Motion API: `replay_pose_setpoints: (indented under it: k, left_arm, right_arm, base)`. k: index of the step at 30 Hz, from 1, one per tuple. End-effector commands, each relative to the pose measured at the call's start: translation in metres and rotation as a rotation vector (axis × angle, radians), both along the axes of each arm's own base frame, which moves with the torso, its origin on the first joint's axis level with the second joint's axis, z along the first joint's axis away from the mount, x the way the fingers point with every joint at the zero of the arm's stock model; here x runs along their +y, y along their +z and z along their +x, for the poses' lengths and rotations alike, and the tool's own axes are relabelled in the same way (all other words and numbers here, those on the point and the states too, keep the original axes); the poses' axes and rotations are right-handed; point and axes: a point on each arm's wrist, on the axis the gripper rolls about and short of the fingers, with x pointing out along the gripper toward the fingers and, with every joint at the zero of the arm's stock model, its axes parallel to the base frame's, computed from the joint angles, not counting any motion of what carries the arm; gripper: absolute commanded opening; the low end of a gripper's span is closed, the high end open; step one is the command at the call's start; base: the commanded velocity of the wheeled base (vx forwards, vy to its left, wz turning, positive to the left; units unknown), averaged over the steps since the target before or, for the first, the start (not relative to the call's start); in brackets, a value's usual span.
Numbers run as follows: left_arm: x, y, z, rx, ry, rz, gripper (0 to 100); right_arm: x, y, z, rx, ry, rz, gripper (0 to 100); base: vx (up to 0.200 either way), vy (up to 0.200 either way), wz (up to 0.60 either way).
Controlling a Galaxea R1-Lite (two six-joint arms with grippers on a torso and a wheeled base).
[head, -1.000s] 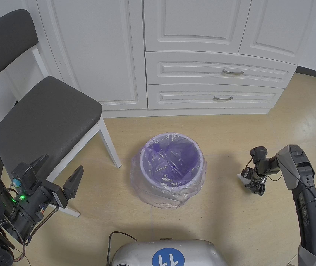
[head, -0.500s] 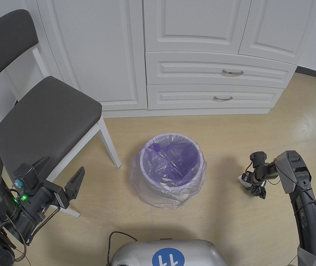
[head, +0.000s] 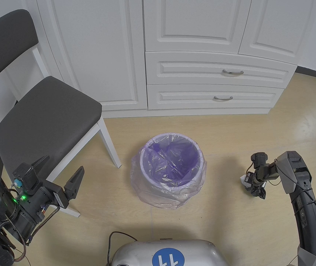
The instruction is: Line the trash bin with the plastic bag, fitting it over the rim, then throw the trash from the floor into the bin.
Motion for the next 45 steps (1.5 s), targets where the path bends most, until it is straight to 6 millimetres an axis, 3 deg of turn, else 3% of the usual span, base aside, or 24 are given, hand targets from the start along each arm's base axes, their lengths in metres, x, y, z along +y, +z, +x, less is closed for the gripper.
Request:
replay_pose_setpoints:
  k: [1,11,13,15,19,22,29,36,45]
  left_arm:
    - [0.001,-0.004,-0.002,0.017,0.000,0.009,100]
    - [0.001,-0.003,-0.003,0.015,-0.001,0.007,100]
    - [0.001,-0.003,-0.003,0.013,-0.006,0.008,100]
    - [0.000,-0.002,-0.004,0.008,-0.009,0.009,100]
    - [0.002,0.002,-0.006,-0.020,-0.007,-0.002,100]
    - [0.004,0.007,-0.010,-0.046,-0.010,-0.010,100]
    - [0.006,0.012,-0.014,-0.082,-0.008,0.011,100]
    - [0.004,0.011,-0.014,-0.077,-0.019,0.017,100]
    - [0.004,0.010,-0.014,-0.070,-0.017,0.019,100]
  right_arm:
    - [0.000,-0.001,0.000,0.003,-0.001,0.001,0]
    - [-0.001,0.006,0.001,-0.006,-0.055,-0.080,0]
    - [-0.004,0.027,0.011,-0.113,-0.076,-0.104,0]
    - [-0.005,0.064,0.020,-0.220,-0.083,-0.109,0]
    - [-0.005,0.111,0.011,-0.273,-0.070,-0.102,0]
    - [-0.006,0.133,0.006,-0.321,-0.062,-0.112,0]
    - [0.000,0.208,-0.030,-0.470,0.009,-0.212,0]
    - [-0.005,0.247,-0.059,-0.591,0.070,-0.389,0]
    - [-0.002,0.315,-0.085,-1.040,0.073,-0.754,0]
  base:
    - [0.000,0.000,0.00]
    - [0.000,0.000,0.00]
    - [0.000,0.000,0.00]
    - [0.000,0.000,0.00]
    - [0.000,0.000,0.00]
    - [0.000,0.000,0.00]
    - [0.000,0.000,0.00]
    - [0.000,0.000,0.00]
    - [0.000,0.000,0.00]
